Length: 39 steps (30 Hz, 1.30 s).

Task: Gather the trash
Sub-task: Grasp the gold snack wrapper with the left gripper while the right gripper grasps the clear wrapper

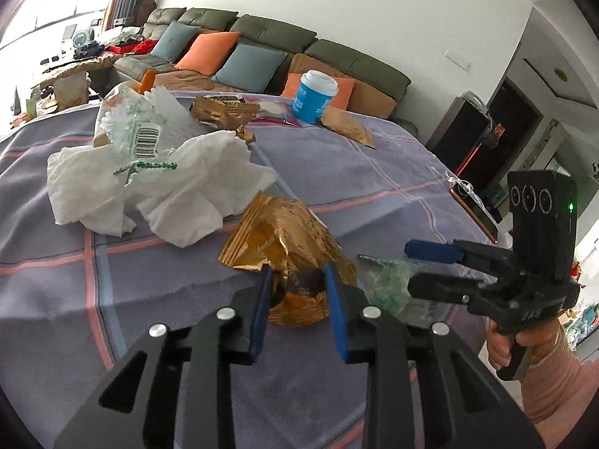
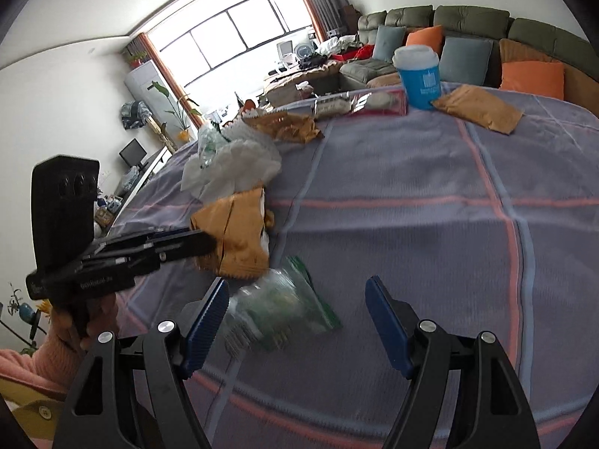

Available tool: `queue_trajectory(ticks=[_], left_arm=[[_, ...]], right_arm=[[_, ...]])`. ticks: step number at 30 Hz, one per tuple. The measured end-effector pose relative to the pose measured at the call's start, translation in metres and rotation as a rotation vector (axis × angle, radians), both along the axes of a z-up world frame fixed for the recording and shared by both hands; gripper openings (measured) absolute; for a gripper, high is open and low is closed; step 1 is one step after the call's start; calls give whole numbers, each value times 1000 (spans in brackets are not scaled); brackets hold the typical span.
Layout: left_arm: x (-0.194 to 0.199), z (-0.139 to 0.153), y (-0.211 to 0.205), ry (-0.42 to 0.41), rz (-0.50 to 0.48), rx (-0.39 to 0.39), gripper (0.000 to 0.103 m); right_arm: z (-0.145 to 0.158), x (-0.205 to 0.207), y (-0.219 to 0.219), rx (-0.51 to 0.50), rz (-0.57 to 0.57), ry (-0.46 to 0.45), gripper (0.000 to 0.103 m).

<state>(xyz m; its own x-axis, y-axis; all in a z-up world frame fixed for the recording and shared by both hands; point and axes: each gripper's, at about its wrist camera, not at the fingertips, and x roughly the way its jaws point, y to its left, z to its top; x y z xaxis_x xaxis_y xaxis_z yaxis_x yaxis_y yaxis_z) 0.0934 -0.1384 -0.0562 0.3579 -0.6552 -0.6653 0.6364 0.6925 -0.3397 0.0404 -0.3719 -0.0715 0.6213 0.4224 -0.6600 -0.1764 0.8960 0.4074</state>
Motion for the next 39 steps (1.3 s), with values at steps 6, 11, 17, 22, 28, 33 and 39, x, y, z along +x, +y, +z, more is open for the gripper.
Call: queue_trajectory(ticks=[6,11,17,22,28,33,39], left_arm=[[-12,6,8,-27,-9,-17,25],[-28,12,25,-50,-6,-35,25],[-40,18,52,-71,42,-42,25],[-46,21,76,-85,96,-54,25],[-56,24,103,-100,141,-61,25],[-63,27,118,-111,174,-67,25],[-65,23,131,-98,208,-63,25]], right_arm=[[1,-12,3,8,18,11,75],[2,-15,10,14,33,4,64],[4,-14,15,12,29,-13,50],[5,-10,21,-1,35,-11,20],[6,-8,33,5,63,-19,6],[8,-4,37,3,51,-34,22],[1,3,49,-22,59,-37,28]])
